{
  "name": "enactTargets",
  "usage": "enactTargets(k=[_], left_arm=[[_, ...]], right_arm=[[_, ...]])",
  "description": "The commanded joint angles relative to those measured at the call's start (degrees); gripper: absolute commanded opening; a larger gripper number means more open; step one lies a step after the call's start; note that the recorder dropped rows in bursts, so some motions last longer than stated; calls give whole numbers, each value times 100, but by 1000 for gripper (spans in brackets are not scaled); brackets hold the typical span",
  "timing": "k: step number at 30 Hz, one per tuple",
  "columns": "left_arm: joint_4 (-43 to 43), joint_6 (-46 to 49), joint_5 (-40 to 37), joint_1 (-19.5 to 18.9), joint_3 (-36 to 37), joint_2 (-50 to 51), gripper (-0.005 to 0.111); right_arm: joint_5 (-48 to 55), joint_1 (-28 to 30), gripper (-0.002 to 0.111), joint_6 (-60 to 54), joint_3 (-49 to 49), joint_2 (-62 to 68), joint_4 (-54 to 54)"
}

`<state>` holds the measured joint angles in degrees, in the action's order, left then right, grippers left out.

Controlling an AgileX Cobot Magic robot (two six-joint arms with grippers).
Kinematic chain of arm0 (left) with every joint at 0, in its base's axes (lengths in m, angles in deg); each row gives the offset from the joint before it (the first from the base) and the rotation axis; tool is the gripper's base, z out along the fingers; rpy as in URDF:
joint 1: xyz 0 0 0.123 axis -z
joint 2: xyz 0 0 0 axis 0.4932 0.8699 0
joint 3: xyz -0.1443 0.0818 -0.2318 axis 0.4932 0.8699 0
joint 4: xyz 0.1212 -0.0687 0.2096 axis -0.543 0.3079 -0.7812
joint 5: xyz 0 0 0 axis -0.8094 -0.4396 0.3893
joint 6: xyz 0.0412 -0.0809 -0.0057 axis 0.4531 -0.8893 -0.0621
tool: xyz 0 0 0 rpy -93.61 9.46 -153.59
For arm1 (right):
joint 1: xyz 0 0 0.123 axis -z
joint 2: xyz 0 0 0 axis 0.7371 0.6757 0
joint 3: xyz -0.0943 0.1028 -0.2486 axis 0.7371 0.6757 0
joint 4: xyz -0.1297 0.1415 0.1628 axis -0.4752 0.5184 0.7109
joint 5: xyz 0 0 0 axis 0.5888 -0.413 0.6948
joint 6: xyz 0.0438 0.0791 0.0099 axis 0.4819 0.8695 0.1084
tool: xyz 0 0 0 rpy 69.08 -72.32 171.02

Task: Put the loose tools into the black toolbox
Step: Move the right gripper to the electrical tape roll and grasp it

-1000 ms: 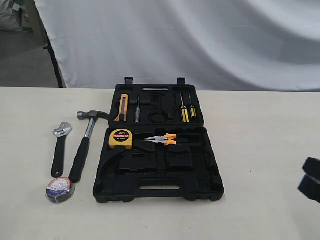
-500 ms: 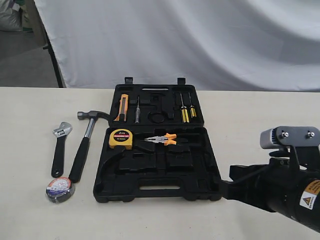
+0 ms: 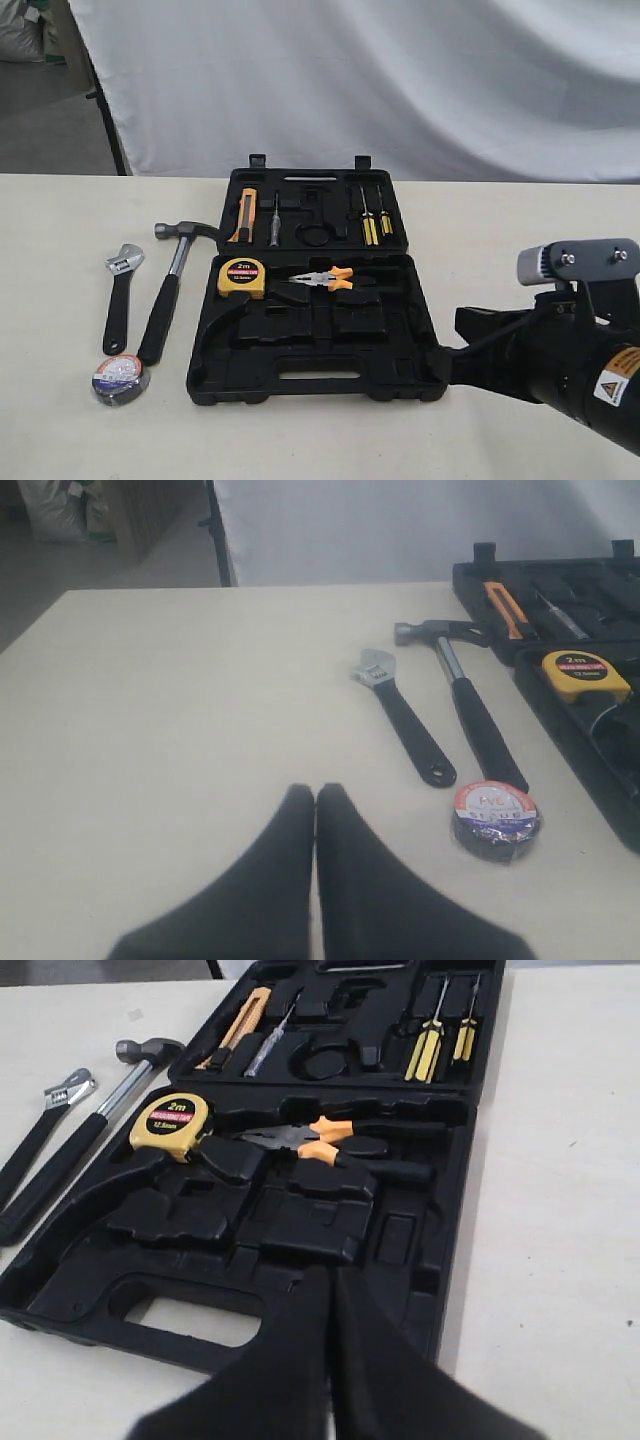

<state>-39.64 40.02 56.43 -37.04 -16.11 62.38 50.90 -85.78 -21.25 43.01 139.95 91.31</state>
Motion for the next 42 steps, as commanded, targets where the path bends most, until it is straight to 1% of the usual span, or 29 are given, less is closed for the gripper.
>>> enactTargets(k=[1, 2, 4, 5, 6, 7, 8, 9, 10, 11, 13, 17, 20, 21, 23, 25, 27, 28, 30, 31, 33, 42], left_arm=[[-25, -27, 41, -145, -15, -18, 1], [-25, -27, 41, -145, -15, -18, 1], [-25, -27, 41, -145, -15, -18, 1], [-25, -27, 41, -145, -15, -18, 1], [-25, -27, 41, -145, -15, -18, 1], [-25, -27, 41, -145, -15, -18, 1], [-25, -27, 41, -145, -15, -18, 1], [-25, -27, 41, -145, -15, -18, 1], [-25, -27, 41, -145, -15, -18, 1], [-25, -27, 41, -145, -15, -18, 1], [-25, -27, 41, -145, -15, -18, 1], [-25, -27, 41, -145, -15, -18, 1], [-25, -27, 41, -145, -15, -18, 1], [-25, -27, 41, -145, -15, -18, 1], [-25, -27, 41, -145, -15, -18, 1], [-25, -27, 41, -145, -15, -18, 1], [-25, -27, 41, -145, -15, -18, 1], [-25, -27, 41, -145, -15, -18, 1], [-25, -27, 41, -145, -15, -18, 1], [-25, -27, 41, -145, -15, -18, 1], [-25, -27, 41, -145, -15, -18, 1], [-25, -27, 41, -145, -15, -18, 1]], right_arm=[[-496, -12, 0, -64, -44, 1, -47], [-377, -12, 0, -64, -148, 21, -47], [349, -12, 0, -295, -712, 141, -47], [1050, -12, 0, -307, -1208, 350, -47], [1465, -12, 0, -307, -1615, 544, -47], [2230, -102, 0, -307, -2247, 871, -47], [2659, -214, 0, -307, -2585, 1148, -47], [3026, -477, 0, -307, -3133, 1592, -47], [3140, -662, 0, -310, -3451, 1844, -47], [3167, -1032, 0, -366, -3841, 2301, -47], [3182, -1435, 0, -507, -4345, 2820, -47], [3468, -1987, 0, -433, -5385, 3776, -37], [3709, -2266, 1, -422, -6093, 4481, -24], [3805, -2329, 4, -422, -6284, 4644, -24], [4039, -2449, 17, -422, -6734, 4999, -24], [4325, -2512, 34, -422, -7134, 5299, -24], [4540, -2526, 47, -488, -7460, 5505, -24], [4622, -2526, 53, -503, -7582, 5603, -24], [4672, -2526, 61, -528, -7733, 5749, -24], [4684, -2526, 64, -537, -7791, 5800, -24], [4714, -2526, 66, -603, -7868, 5862, -24], [4604, -2526, 65, -1133, -7906, 5885, -55]])
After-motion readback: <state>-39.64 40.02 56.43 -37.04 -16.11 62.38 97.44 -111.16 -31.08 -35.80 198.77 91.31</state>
